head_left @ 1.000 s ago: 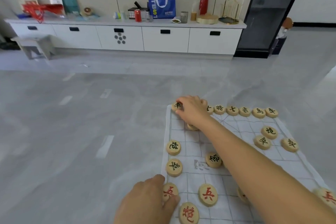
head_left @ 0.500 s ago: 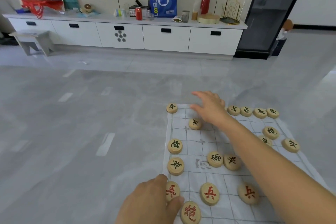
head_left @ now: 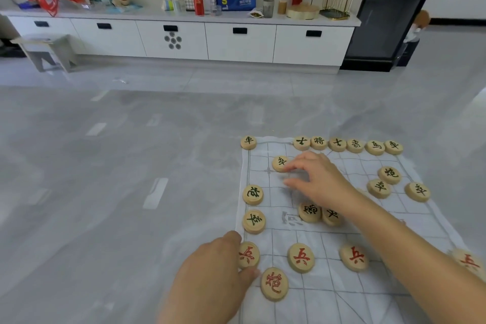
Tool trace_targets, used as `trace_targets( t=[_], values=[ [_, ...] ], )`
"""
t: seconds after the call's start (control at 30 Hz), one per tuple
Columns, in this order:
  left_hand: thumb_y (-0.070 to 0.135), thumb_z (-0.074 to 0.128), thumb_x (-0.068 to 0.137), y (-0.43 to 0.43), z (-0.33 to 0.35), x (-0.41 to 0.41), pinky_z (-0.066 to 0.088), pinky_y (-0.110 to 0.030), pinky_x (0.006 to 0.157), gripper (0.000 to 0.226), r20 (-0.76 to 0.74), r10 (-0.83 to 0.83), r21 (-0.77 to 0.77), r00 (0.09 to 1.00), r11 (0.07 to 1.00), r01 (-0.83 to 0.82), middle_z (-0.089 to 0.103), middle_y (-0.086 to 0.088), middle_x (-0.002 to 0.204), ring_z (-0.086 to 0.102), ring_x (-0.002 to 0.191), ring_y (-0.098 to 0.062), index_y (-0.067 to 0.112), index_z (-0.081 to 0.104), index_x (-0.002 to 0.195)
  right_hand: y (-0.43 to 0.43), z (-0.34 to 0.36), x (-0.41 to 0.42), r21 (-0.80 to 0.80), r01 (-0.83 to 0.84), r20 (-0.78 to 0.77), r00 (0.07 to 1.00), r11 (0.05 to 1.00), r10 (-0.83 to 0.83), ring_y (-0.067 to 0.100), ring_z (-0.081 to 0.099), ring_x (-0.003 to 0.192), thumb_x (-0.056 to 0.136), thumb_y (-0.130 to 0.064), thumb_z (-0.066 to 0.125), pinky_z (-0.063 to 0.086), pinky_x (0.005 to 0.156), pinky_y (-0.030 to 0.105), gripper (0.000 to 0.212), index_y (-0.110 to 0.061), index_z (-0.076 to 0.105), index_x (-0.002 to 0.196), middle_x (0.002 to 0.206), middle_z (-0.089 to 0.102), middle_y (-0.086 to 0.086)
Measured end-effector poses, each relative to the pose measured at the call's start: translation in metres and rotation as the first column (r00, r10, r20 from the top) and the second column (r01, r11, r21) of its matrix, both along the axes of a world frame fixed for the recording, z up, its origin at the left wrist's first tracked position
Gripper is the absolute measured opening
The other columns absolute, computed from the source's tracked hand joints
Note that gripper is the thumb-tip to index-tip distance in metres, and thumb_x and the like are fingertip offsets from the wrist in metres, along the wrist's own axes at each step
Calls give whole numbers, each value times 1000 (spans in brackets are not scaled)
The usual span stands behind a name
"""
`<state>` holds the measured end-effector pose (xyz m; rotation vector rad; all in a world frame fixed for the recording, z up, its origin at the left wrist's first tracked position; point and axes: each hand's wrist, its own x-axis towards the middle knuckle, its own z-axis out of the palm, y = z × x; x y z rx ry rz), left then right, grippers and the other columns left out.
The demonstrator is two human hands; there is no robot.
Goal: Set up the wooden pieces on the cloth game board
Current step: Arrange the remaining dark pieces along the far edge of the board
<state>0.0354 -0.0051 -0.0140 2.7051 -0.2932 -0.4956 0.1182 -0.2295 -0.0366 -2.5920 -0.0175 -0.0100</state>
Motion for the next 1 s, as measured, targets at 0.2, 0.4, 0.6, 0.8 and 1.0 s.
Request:
trace_targets(
  t=[0.2,0.4,0.6,0.8,1.0],
  values=[
    [43,56,85,3,-3,1,44,-27,87,41,21,25,14,999,1000,-25,57,9,119,54,109,-15,27,44,121,22,5,-25,-17,-119,-35,992,993,119,10,34,121,86,-40,60,28,104,32,33,-33,59,117,126,44,-12],
    [42,58,83,5,-3,1,45,-28,89,41,34,33,-10,999,999,-32,57,10,118,53,110,-15,29,44,120,21,5,-39,-117,-161,-8,987,980,162,8,33,118,85,-44,59,26,101,28,36,-35,57,120,122,44,-16],
    [41,59,83,6,-4,3,43,-26,92,48,38,30,-27,999,999,-29,54,12,123,51,113,-14,32,41,126,-20,10,-53,-105,-19,18,1000,994,21,7,37,113,83,-42,62,29,98,27,32,-34,60,114,114,46,-17],
    [43,60,82,7,-5,2,42,-24,91,53,47,14,-35,999,999,-13,53,13,123,52,112,-12,32,39,130,-63,13,-70,-49,156,10,988,987,-155,13,44,114,82,-35,65,37,96,31,28,-34,62,110,113,51,-12],
    [43,59,84,5,-2,4,38,-23,98,60,46,4,-37,999,999,-2,48,13,134,47,121,-10,32,33,136,-66,7,-84,-46,133,-32,990,990,-135,10,45,110,77,-41,69,36,97,31,34,-34,62,110,112,52,-13]
  ],
)
